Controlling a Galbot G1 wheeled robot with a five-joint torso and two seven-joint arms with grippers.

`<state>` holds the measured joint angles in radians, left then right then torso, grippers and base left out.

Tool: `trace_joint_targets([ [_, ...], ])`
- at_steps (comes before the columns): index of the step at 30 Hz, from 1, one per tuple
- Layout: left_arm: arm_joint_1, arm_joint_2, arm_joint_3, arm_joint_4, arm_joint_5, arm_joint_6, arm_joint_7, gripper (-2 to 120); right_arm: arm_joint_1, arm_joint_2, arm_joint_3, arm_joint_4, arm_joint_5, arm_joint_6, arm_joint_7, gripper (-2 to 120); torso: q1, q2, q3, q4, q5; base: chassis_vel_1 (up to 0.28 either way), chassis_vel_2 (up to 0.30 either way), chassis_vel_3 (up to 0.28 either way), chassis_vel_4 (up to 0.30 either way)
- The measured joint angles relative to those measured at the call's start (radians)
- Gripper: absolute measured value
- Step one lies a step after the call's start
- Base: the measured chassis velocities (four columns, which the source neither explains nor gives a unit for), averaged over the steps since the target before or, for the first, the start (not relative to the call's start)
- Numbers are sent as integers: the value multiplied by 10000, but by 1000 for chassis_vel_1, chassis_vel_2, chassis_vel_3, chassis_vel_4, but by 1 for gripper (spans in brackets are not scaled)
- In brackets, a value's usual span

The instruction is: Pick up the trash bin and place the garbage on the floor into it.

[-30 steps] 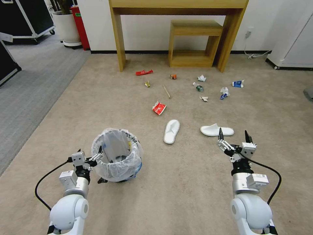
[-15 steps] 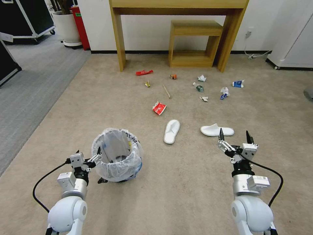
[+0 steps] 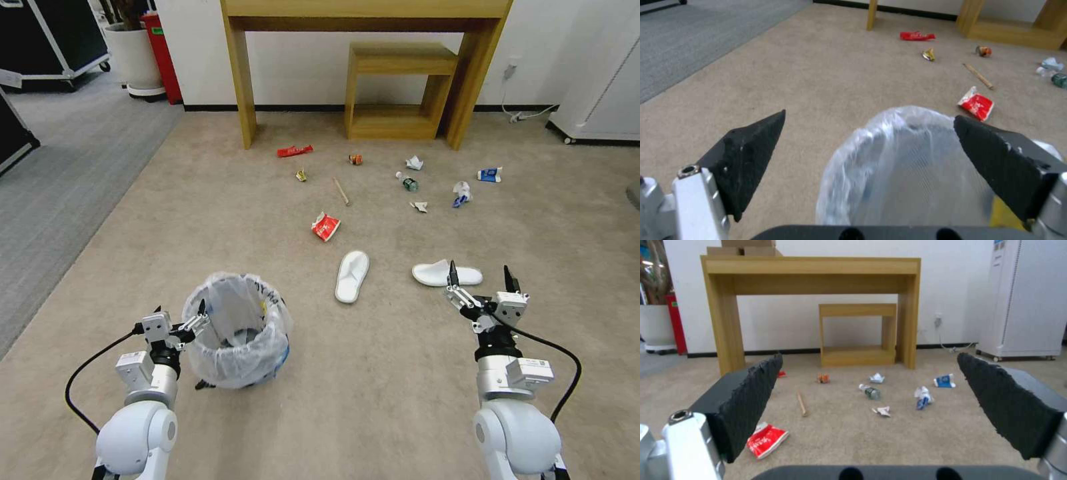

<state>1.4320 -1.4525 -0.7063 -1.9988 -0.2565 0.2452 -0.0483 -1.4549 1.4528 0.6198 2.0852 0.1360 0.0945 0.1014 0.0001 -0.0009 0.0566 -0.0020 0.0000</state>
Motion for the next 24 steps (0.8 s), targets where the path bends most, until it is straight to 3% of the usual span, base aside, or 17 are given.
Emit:
trace_joint_targets([
  [24, -210, -11, 69, 331, 45, 3, -17, 100, 277, 19, -66, -260, 101, -247, 175, 100, -1, 0, -2, 0, 0, -21, 21, 18, -22],
])
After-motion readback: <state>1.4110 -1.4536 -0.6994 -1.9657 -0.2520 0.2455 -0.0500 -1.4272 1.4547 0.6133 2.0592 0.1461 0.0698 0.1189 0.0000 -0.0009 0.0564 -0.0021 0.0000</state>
